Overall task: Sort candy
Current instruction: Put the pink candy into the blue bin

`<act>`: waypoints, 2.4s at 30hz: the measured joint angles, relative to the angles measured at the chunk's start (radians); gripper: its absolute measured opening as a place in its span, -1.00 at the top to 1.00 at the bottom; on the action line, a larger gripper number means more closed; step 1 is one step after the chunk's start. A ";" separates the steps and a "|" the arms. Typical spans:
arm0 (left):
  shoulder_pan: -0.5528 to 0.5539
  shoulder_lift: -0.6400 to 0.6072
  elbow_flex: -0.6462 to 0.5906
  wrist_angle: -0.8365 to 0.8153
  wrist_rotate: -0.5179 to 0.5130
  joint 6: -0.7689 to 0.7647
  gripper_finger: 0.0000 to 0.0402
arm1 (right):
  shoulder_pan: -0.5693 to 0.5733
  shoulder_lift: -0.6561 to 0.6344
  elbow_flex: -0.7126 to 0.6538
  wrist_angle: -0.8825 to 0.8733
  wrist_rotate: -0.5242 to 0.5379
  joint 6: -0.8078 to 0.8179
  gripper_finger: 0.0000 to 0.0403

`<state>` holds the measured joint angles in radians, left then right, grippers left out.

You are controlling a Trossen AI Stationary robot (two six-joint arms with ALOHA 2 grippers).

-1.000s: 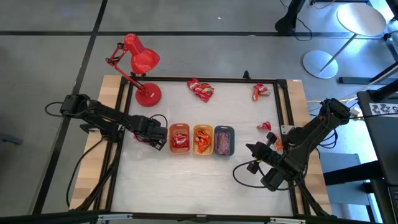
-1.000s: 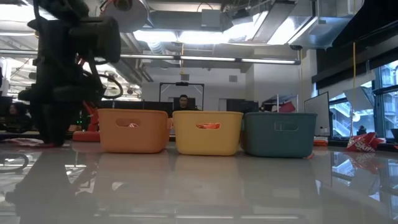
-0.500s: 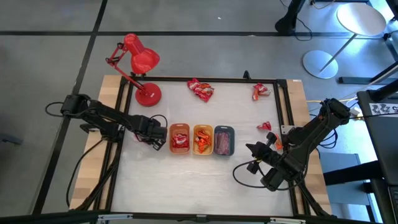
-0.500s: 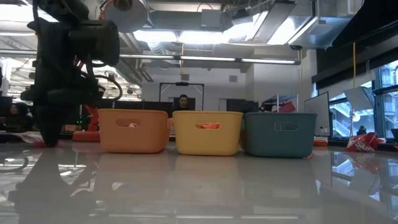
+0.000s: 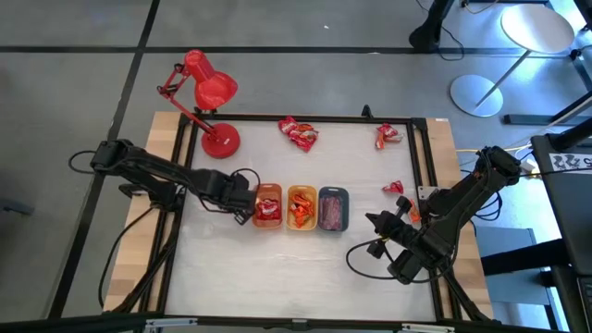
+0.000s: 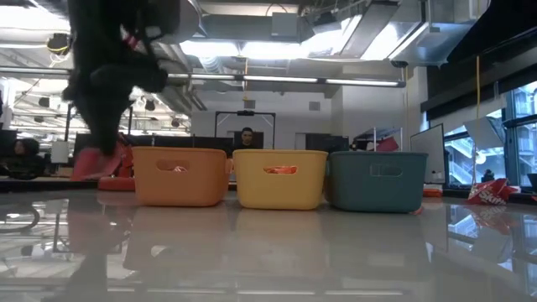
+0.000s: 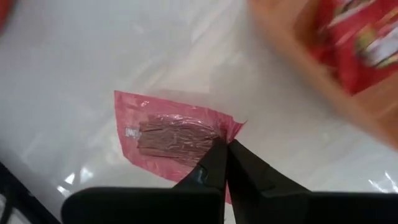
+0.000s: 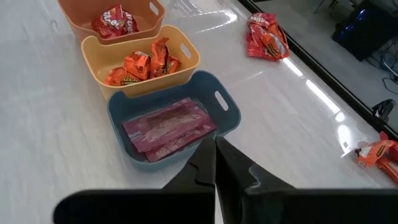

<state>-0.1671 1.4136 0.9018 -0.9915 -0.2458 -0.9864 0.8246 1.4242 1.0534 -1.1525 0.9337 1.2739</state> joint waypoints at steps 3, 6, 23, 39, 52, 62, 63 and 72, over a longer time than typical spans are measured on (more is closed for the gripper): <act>-0.011 -0.001 0.045 -0.015 -0.042 0.024 1.00 | 0.000 0.000 0.000 -0.001 0.000 0.000 1.00; -0.021 -0.001 0.085 -0.013 -0.054 0.062 1.00 | 0.000 0.000 0.000 -0.001 0.000 0.000 1.00; -0.084 0.005 0.143 0.266 -0.185 0.351 1.00 | 0.000 0.000 0.000 0.000 0.000 -0.005 1.00; -0.116 0.005 0.144 0.537 -0.215 0.832 1.00 | 0.000 0.000 0.000 0.010 0.000 -0.004 1.00; -0.075 0.010 0.144 0.646 -0.145 0.837 1.00 | 0.000 -0.105 0.000 0.061 -0.158 -0.136 1.00; 0.065 0.092 0.168 0.856 0.050 0.911 1.00 | 0.000 -0.337 0.000 0.017 0.002 -0.312 1.00; 0.068 0.108 0.189 0.862 0.053 0.916 1.00 | 0.000 -0.350 -0.001 0.001 0.029 -0.312 1.00; 0.012 0.325 0.364 0.879 0.050 0.942 1.00 | 0.000 -0.428 -0.001 -0.036 0.148 -0.299 1.00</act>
<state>-0.1555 1.7387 1.2663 -0.1129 -0.1953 -0.0439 0.8242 0.9960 1.0527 -1.1881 1.0821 0.9745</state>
